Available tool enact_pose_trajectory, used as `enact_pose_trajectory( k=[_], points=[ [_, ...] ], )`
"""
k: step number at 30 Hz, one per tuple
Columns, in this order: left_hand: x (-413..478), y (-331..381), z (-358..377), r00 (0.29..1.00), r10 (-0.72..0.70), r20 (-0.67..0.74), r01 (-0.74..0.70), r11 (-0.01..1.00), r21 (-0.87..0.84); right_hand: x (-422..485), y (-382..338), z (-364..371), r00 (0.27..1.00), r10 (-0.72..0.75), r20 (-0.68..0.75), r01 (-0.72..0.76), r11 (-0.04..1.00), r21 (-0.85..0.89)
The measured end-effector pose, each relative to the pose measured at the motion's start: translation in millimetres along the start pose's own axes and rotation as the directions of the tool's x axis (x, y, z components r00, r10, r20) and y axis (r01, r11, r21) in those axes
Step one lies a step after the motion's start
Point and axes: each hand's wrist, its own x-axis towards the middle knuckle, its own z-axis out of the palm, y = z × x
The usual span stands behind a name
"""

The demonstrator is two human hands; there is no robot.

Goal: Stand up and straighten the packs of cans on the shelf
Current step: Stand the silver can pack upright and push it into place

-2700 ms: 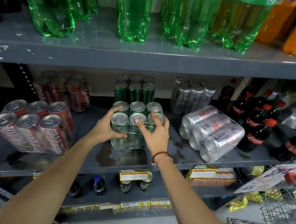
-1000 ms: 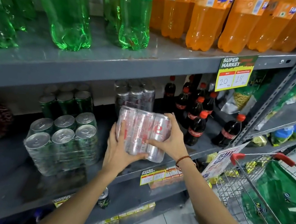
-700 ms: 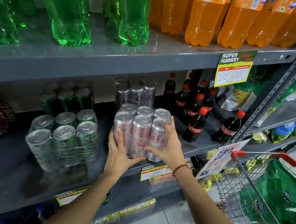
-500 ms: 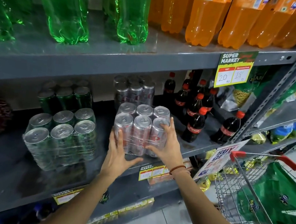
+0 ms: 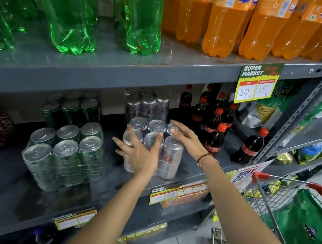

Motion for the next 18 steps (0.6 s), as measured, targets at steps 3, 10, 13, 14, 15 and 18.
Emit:
enact_pose_trajectory(
  k=[3,10,13,14,15,18],
  points=[
    [30,-9,-7,0.987,0.11,0.119,-0.108,0.994,-0.023,-16,5,12,0.972,0.003,-0.233,0.013,0.998,0.067],
    [101,13,-20,0.758,0.23,0.61,-0.264,0.964,-0.035,-63,1,84,0.738,-0.026,-0.674,-0.073,0.99,-0.119],
    [113,21,-24,0.714,0.211,0.668,-0.331,0.942,0.057,-77,-6,113,0.725,-0.007,-0.688,-0.126,0.982,-0.143],
    [113,24,-26,0.719,0.213,0.661,-0.35,0.934,0.08,-79,-6,115,0.738,-0.013,-0.675,-0.123,0.98,-0.154],
    [110,26,-28,0.743,0.225,0.63,-0.364,0.926,0.097,-80,-5,112,0.744,-0.025,-0.668,-0.106,0.982,-0.155],
    [79,25,-34,0.904,0.291,0.315,-0.323,0.945,0.054,-69,-3,84,0.73,0.003,-0.683,-0.004,1.0,0.0]
  ],
)
